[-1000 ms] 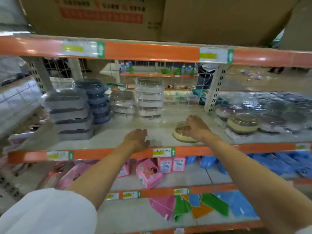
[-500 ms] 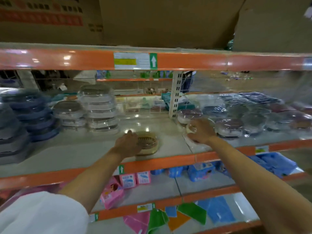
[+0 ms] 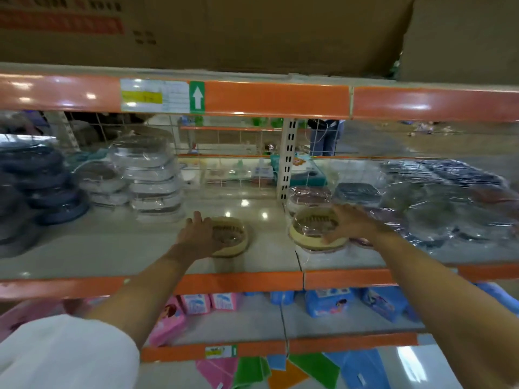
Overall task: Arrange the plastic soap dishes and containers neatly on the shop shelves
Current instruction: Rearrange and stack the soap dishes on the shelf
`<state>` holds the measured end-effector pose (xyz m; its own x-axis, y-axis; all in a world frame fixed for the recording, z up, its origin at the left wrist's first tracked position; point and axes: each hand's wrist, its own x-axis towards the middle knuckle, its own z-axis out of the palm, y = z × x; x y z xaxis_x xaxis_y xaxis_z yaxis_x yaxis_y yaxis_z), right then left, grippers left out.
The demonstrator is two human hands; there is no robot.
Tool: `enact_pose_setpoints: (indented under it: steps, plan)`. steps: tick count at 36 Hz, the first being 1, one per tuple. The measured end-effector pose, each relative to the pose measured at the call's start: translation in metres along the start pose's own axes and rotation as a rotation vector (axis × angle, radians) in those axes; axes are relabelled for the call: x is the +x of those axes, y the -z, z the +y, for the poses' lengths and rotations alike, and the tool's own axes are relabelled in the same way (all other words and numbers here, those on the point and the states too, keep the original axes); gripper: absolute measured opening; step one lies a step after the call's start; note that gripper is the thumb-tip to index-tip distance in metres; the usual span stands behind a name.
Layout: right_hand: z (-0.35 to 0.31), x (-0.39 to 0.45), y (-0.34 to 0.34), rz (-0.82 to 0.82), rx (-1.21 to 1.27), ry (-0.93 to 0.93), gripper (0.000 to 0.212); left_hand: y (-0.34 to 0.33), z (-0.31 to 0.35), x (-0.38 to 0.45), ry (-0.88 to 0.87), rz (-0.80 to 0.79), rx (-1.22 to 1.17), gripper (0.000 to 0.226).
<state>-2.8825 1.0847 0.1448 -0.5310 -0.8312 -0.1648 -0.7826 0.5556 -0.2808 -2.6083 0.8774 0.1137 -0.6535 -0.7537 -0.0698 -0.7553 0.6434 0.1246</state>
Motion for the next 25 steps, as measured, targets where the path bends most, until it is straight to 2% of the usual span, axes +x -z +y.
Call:
enact_pose_setpoints:
  steps: [3, 10, 16, 20, 25]
  plan:
    - [-0.007, 0.002, 0.003, -0.042, -0.008, -0.006, 0.093, -0.001, 0.001, 0.005, 0.017, -0.002, -0.015, 0.08]
    - [-0.039, 0.023, -0.011, -0.055, 0.208, 0.02, 0.088, -0.004, 0.0, 0.012, 0.077, 0.055, -0.118, 0.081]
    - [-0.087, 0.053, -0.026, 0.013, 0.239, 0.097, 0.127, -0.007, -0.01, 0.018, 0.179, 0.047, -0.219, 0.091]
    - [-0.13, 0.064, -0.037, 0.028, 0.285, 0.12, 0.105, -0.005, -0.027, 0.022, 0.173, 0.016, -0.212, 0.091]
    - [-0.167, 0.083, -0.057, 0.028, 0.304, 0.149, 0.094, -0.006, -0.05, 0.029, 0.163, -0.053, -0.216, 0.095]
